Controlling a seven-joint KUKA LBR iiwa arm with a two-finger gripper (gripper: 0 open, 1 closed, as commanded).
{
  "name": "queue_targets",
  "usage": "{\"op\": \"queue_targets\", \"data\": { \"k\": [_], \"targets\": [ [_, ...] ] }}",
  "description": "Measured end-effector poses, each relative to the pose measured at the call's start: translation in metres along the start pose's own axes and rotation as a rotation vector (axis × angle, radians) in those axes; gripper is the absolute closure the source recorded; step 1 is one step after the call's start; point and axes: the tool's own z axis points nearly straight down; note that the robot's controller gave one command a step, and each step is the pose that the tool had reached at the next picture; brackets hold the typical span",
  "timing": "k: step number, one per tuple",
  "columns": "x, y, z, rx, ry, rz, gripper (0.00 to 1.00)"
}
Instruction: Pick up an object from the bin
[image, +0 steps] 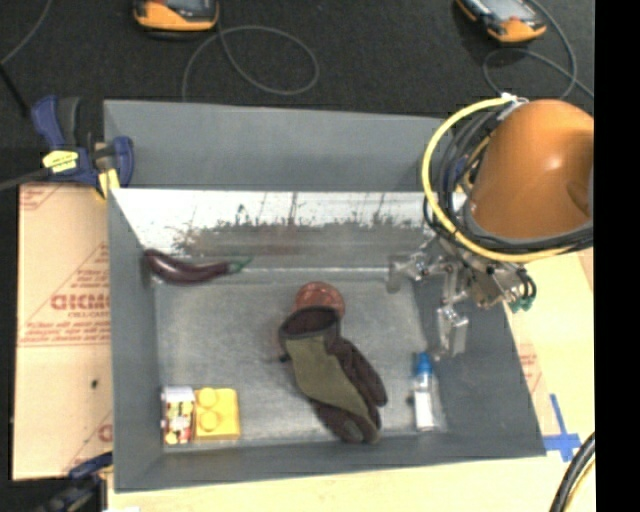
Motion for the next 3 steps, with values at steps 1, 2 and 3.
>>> {"op": "queue_targets", "data": {
  "k": [1, 2, 3],
  "targets": [
    [-0.009, -0.008, 0.021, 0.009, -0.02, 0.081, 0.0],
    [-0.023, 0.016, 0.085, 0.003, -0.01, 0.129, 0.0],
    [-0.009, 0.039, 0.106, -0.001, -0.004, 0.304, 0.0]
  ]
}}
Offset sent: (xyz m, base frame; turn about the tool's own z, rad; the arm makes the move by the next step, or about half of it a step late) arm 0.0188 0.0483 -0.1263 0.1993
